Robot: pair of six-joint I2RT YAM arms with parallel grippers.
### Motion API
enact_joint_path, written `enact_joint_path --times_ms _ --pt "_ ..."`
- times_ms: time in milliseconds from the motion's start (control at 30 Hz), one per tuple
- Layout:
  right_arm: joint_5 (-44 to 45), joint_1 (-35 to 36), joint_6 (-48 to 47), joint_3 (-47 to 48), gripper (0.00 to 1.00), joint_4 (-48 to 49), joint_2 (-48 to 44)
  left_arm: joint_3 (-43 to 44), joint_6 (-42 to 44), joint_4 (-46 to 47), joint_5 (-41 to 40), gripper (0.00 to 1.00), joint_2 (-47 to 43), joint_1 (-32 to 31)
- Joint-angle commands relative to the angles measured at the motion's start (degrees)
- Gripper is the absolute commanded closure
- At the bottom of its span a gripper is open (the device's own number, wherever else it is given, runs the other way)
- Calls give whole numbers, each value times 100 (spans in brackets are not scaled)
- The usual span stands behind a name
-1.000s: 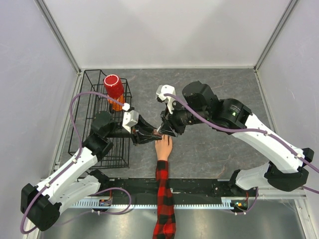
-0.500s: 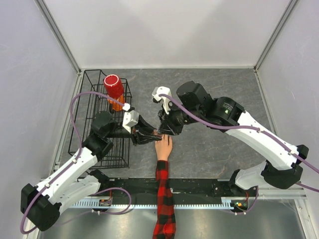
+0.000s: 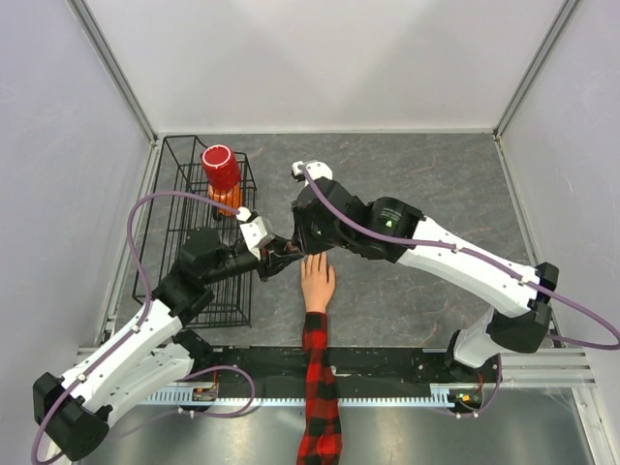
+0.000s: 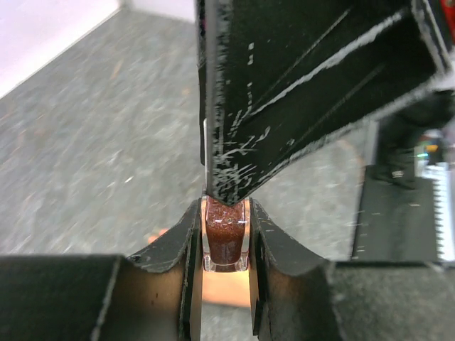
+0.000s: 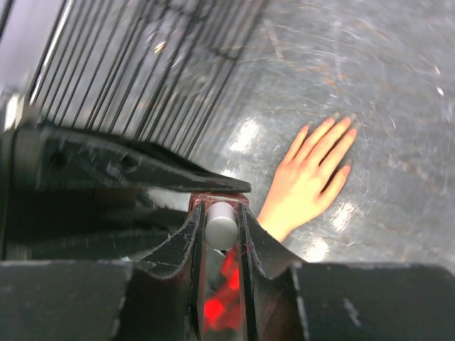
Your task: Paint the nails
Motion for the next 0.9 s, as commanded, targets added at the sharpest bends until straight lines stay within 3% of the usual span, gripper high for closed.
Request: enact_joint_path --times_ms 0,33,100,167,200,233,433,533,633,667,767,867 --pt "289 299 1234 238 100 189 349 219 638 654 -737 98 -59 -252" --pt "254 299 1199 309 100 206 358 211 629 654 -703 98 -59 -296" --pt "210 299 1015 371 89 198 358 219 576 672 -553 98 -33 -332" --pt "201 290 874 371 65 189 288 237 532 681 -474 98 -16 -332" --pt "219 290 734 362 60 189 183 246 506 672 -456 98 11 -332" --pt "227 255 663 362 48 171 121 246 497 672 -447 98 11 -332" --pt "35 -69 -356 117 15 31 -599 421 304 566 -132 98 72 -332" --pt "-281 -316 -1066 -182 6 127 -1012 552 137 487 289 98 107 -332" --pt "-1106 -544 -1874 -726 5 635 -1504 702 -82 426 894 98 248 -323" --pt "-1857 -632 -1999 -867 5 811 -1732 772 -144 382 1054 98 353 -323" --pt "-3265 -835 -2492 -1411 13 1444 -2057 949 -522 443 1871 98 546 -297" --pt "-3919 -967 -2773 -1501 21 1762 -2068 1019 -943 680 2513 98 731 -270"
